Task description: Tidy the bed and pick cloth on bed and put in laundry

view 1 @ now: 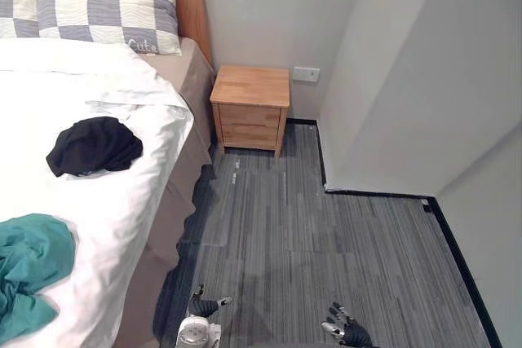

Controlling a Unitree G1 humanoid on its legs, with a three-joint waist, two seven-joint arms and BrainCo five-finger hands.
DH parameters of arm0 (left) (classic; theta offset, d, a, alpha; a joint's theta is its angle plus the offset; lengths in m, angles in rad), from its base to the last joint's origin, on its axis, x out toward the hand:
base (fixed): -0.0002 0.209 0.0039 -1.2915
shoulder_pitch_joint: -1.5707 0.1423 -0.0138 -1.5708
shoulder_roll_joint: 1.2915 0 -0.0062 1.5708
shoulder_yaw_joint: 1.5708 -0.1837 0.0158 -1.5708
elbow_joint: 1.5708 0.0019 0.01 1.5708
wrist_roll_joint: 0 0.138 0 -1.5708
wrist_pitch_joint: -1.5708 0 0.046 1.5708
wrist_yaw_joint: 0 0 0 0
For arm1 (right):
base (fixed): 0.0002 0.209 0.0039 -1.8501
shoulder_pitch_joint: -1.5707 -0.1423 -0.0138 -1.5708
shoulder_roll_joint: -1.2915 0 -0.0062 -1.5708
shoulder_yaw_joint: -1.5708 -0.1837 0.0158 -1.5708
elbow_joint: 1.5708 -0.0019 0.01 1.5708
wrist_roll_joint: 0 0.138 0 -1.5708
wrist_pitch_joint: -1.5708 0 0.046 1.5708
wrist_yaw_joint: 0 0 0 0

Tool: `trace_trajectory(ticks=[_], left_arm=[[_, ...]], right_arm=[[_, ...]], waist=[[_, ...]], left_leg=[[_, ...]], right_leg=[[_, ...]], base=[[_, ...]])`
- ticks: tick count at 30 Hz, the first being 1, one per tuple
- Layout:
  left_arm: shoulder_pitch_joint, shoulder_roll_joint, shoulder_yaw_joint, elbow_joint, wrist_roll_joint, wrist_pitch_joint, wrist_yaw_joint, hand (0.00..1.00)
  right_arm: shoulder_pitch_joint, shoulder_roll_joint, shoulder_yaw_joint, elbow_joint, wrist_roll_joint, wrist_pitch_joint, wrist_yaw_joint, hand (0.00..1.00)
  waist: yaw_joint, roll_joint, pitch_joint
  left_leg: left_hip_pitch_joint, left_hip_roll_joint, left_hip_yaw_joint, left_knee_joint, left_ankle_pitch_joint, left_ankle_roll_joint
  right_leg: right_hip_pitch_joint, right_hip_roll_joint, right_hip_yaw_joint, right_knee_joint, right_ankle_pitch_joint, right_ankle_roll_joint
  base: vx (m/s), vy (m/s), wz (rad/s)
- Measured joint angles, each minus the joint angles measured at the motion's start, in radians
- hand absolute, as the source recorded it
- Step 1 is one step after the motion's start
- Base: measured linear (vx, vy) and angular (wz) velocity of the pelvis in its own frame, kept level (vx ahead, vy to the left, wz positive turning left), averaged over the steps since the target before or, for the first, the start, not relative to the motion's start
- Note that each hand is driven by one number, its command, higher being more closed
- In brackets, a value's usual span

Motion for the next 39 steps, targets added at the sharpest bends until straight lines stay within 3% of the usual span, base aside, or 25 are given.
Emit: trace_trajectory(ticks=[2,5,7,8,10,11,13,15,16,17,18,20,21,24,26,27,28,29,30,31,32,34,36,38,39], left_arm=[[0.004,0.026,-0.02,0.018,0.001,0.005,0.007,0.0],[0.005,0.046,0.015,0.047,0.003,0.011,0.005,0.0],[0.001,0.038,0.054,0.044,0.004,0.026,-0.003,0.0],[-0.001,0.037,0.055,0.044,0.004,0.027,-0.004,0.0],[-0.001,0.036,0.083,0.046,0.004,0.027,-0.01,0.0],[0.001,0.032,0.108,0.047,0.004,0.027,-0.012,0.0],[0.002,0.001,0.128,0.043,0.014,0.022,-0.029,0.0],[0.004,-0.009,0.131,0.032,0.028,0.019,-0.029,0.0],[0.007,-0.025,0.145,0.017,0.034,0.005,-0.031,0.0],[0.01,-0.028,0.151,0.011,0.032,0.001,-0.033,0.0],[0.017,-0.035,0.162,-0.015,0.028,-0.006,-0.041,0.0],[0.03,-0.031,0.154,-0.038,0.027,-0.018,-0.05,0.0],[0.035,-0.03,0.143,-0.047,0.027,-0.032,-0.05,0.0],[0.034,-0.022,0.121,-0.07,0.022,-0.048,-0.05,0.0],[0.03,-0.011,0.084,-0.081,0.018,-0.056,-0.048,0.0],[0.027,-0.009,0.067,-0.076,0.016,-0.049,-0.048,0.0],[0.029,-0.008,0.059,-0.075,0.011,-0.043,-0.048,0.0],[0.044,-0.007,0.048,-0.076,-0.014,-0.029,-0.046,0.0],[0.039,0.025,0.042,-0.055,-0.032,-0.003,-0.045,0.0],[0.04,0.031,0.032,-0.053,-0.036,0.002,-0.045,0.0],[0.042,0.038,0.022,-0.052,-0.038,0.004,-0.044,0.0],[0.037,0.059,-0.004,-0.033,-0.044,0.008,-0.03,0.0],[0.042,0.068,0.002,-0.033,-0.048,0.009,-0.019,0.0],[0.043,0.089,0.02,-0.029,-0.049,0.009,-0.018,0.0],[0.045,0.105,0.027,-0.016,-0.057,0.009,-0.019,0.0]], right_arm=[[-0.02,-0.003,-0.008,0.019,0.005,-0.003,-0.013,0.0],[-0.035,-0.008,-0.015,0.036,0.013,-0.008,-0.016,0.0],[-0.06,-0.009,-0.058,0.02,0.02,-0.008,-0.022,0.0],[-0.061,-0.01,-0.067,0.007,0.017,-0.009,-0.023,0.0],[-0.063,-0.003,-0.074,-0.002,0.012,-0.009,-0.031,0.0],[-0.07,-0.002,-0.074,-0.002,0.015,-0.006,-0.038,0.0],[-0.096,-0.016,-0.074,0.001,0.017,0.017,-0.058,0.0],[-0.093,-0.02,-0.083,0.001,0.017,0.038,-0.071,0.0],[-0.093,-0.028,-0.086,0.002,0.017,0.06,-0.075,0.0],[-0.093,-0.031,-0.086,0.002,0.016,0.064,-0.077,0.0],[-0.097,-0.031,-0.088,0.003,0.002,0.069,-0.08,0.0],[-0.097,-0.02,-0.088,0.005,-0.001,0.07,-0.081,0.0],[-0.094,-0.01,-0.088,0.005,-0.011,0.069,-0.079,0.0],[-0.101,0.002,-0.087,0.0,-0.066,0.065,-0.078,0.0],[-0.1,0.001,-0.082,0.002,-0.074,0.051,-0.076,0.0],[-0.101,0.002,-0.079,0.001,-0.063,0.034,-0.072,0.0],[-0.098,0.001,-0.077,0.001,-0.058,0.024,-0.069,0.0],[-0.105,-0.006,-0.064,0.001,-0.037,0.0,-0.069,0.0],[-0.127,0.006,-0.038,-0.003,-0.026,-0.011,-0.077,0.0],[-0.14,0.002,-0.034,-0.004,-0.024,-0.013,-0.079,0.0],[-0.152,-0.003,-0.028,-0.003,-0.016,-0.018,-0.084,0.0],[-0.152,-0.011,-0.031,-0.026,0.003,-0.04,-0.103,0.0],[-0.12,-0.021,-0.025,-0.137,0.004,-0.052,-0.124,0.0],[-0.083,-0.022,-0.008,-0.324,0.023,-0.07,-0.17,0.0],[-0.066,-0.024,-0.009,-0.416,0.019,-0.075,-0.203,0.0]], waist=[[-0.02,-0.001,0.006],[-0.018,0.023,0.023],[-0.016,0.085,0.062],[-0.016,0.096,0.069],[-0.017,0.084,0.083],[-0.015,0.083,0.096],[-0.015,0.098,0.097],[-0.012,0.105,0.093],[-0.01,0.121,0.084],[-0.008,0.119,0.085],[0.004,0.125,0.085],[0.01,0.113,0.083],[0.015,0.101,0.078],[0.038,0.095,0.076],[0.046,0.085,0.072],[0.044,0.086,0.073],[0.044,0.087,0.072],[0.044,0.099,0.056],[0.031,0.056,0.028],[0.032,0.05,0.027],[0.024,0.044,0.032],[0.001,0.029,0.047],[0.003,0.054,0.067],[0.0,0.086,0.07],[-0.004,0.078,0.063]], left_leg=[[0.057,-0.015,-0.009,-0.003,-0.037,0.015],[0.111,0.023,-0.01,0.001,-0.058,0.002],[0.142,0.094,-0.009,-0.005,-0.084,-0.026],[0.147,0.106,-0.009,-0.004,-0.093,-0.032],[0.183,0.114,-0.01,0.009,-0.142,-0.054],[0.208,0.126,-0.016,0.032,-0.176,-0.059],[0.192,0.17,-0.051,0.187,-0.146,-0.019],[0.123,0.202,-0.11,0.366,-0.092,-0.011],[-0.004,0.238,-0.207,0.609,0.026,0.003],[-0.053,0.251,-0.237,0.691,0.071,-0.003],[-0.127,0.261,-0.261,0.84,0.043,-0.034],[-0.182,0.245,-0.223,0.888,-0.034,-0.041],[-0.204,0.217,-0.154,0.825,-0.091,-0.037],[-0.263,0.168,0.071,0.621,-0.137,-0.032],[-0.273,0.132,0.331,0.456,-0.091,0.032],[-0.246,0.09,0.471,0.348,-0.064,0.092],[-0.229,0.068,0.502,0.305,-0.054,0.123],[-0.199,0.024,0.51,0.215,-0.041,0.244],[-0.185,-0.017,0.457,0.174,-0.029,0.265],[-0.172,-0.022,0.422,0.143,-0.023,0.251],[-0.154,-0.034,0.38,0.106,-0.019,0.239],[-0.077,-0.068,0.235,0.067,-0.021,0.222],[-0.001,-0.048,0.126,0.056,-0.033,0.195],[0.024,-0.005,-0.005,0.057,-0.046,0.158],[0.021,0.009,-0.063,0.057,-0.057,0.145]], right_leg=[[-0.052,0.0,-0.031,0.13,-0.026,0.005],[-0.059,0.024,-0.17,-0.081,-0.046,-0.025],[-0.075,0.075,-0.228,-0.325,0.036,-0.057],[-0.089,0.082,-0.219,-0.372,0.073,-0.057],[-0.101,0.067,-0.15,-0.521,0.204,-0.015],[-0.09,0.059,-0.154,-0.503,0.282,-0.025],[-0.087,0.076,-0.188,-0.36,0.158,-0.08],[-0.051,0.087,-0.208,-0.348,0.11,-0.099],[-0.002,0.123,-0.22,-0.362,0.064,-0.116],[0.02,0.139,-0.217,-0.377,0.051,-0.126],[0.089,0.17,-0.209,-0.432,0.047,-0.124],[0.188,0.185,-0.207,-0.53,0.051,-0.118],[0.252,0.187,-0.206,-0.591,0.052,-0.117],[0.336,0.192,-0.228,-0.669,0.052,-0.122],[0.37,0.194,-0.339,-0.696,0.046,-0.129],[0.416,0.208,-0.382,-0.697,0.04,-0.119],[0.435,0.217,-0.39,-0.691,0.03,-0.103],[0.44,0.244,-0.391,-0.617,-0.015,-0.063],[0.357,0.196,-0.401,-0.394,-0.065,-0.019],[0.298,0.178,-0.398,-0.261,-0.06,0.015],[0.205,0.148,-0.393,-0.056,-0.034,0.083],[0.112,0.059,-0.404,0.159,-0.077,0.057],[0.115,0.044,-0.362,0.07,-0.104,0.024],[0.092,0.054,-0.252,-0.135,-0.096,0.022],[0.074,0.057,-0.179,-0.219,-0.066,0.026]], base=[[0.22,0.138,0.19],[0.32,0.015,0.19],[0.45,-0.071,-0.03],[0.43,-0.117,-0.04],[0.49,-0.24,0.06],[0.45,-0.292,0.13],[0.44,-0.317,0.23],[0.46,-0.382,0.24],[0.42,-0.297,0.15],[0.49,-0.316,-0.01],[0.33,-0.183,-0.17],[0.41,-0.235,-0.14],[0.4,-0.234,-0.05],[0.52,-0.165,0.15],[0.41,-0.118,0.59],[0.38,-0.097,0.69],[0.48,-0.083,0.6],[0.57,-0.017,0.65],[0.56,0.0,0.61],[0.46,0.024,0.68],[0.42,-0.007,0.98],[0.43,-0.039,1.77],[0.4,-0.152,1.84],[0.43,-0.28,1.89],[0.38,-0.383,2.0]])
